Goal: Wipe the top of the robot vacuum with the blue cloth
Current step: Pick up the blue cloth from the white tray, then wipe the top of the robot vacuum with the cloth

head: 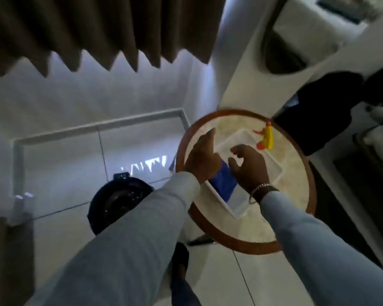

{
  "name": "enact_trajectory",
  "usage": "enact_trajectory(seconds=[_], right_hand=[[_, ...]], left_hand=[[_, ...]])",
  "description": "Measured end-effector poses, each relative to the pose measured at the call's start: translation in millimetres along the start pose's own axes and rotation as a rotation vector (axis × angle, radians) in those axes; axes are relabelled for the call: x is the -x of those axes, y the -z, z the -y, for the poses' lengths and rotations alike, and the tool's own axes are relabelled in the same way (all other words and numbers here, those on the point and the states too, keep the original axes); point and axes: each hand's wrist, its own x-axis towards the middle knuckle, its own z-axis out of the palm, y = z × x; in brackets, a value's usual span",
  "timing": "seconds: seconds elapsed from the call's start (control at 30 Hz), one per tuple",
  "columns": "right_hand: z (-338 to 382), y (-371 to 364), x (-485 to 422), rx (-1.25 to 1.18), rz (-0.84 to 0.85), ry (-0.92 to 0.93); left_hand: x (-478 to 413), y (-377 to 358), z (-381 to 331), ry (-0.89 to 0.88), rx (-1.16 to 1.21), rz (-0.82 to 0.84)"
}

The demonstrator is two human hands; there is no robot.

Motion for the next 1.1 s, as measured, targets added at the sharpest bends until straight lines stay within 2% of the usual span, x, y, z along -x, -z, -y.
enact_trajectory(seconds=[0.07, 0.13, 0.2, 0.33, 0.43, 0.5, 0.6, 0.7, 0.8, 0.87, 1.0, 1.1], right_hand=[[-41.6, -33.5, -2.1, -0.002, 0.005, -0.098], [-71.1, -59.2, 3.6, 0.002, 0.065, -0.175], [-103.0, -86.2, -1.0, -0.009, 0.087, -0.279], [-138.8, -123.0, -17.3, -0.035, 0.115, -0.348], [-147.1, -137.6, -22.2, -0.117, 0.083, -0.405], [-144.0, -136.8, -25.0, -0.169, 0.045, -0.451], [-128.4, -122.3, -25.0, -0.219, -0.01, -0.377], [-107.9, -100.6, -21.1, -0.516, -0.014, -0.216], [-73.5, -86.8, -20.6, -0.933, 0.137, -0.109], [-45.8, -90.2, -19.9, -1.057, 0.261, -0.025], [10.1, -144.5, -4.9, -0.998, 0.468, 0.049], [30.6, -196.6, 10.6, -0.843, 0.547, -0.036]], left_hand=[[-24.4, -35.1, 26.5, 0.087, -0.079, 0.181], [-40.4, -54.2, 47.5, 0.182, -0.167, 0.293], [-58.9, -80.7, 66.2, 0.2, -0.279, 0.311], [-77.8, -122.6, 95.9, 0.155, -0.48, 0.372], [-81.5, -140.4, 105.2, 0.152, -0.531, 0.294], [-82.3, -144.2, 103.0, 0.161, -0.464, 0.196], [-72.5, -131.8, 92.7, 0.134, -0.178, 0.1], [-53.6, -95.7, 83.6, 0.072, 0.115, -0.036], [-28.6, -50.7, 87.4, 0.094, 0.273, -0.148], [-7.3, -22.7, 99.8, 0.153, 0.371, -0.188], [39.4, 28.5, 156.5, 0.304, 0.68, -0.365], [62.0, 44.2, 194.6, 0.373, 0.643, -0.489]])
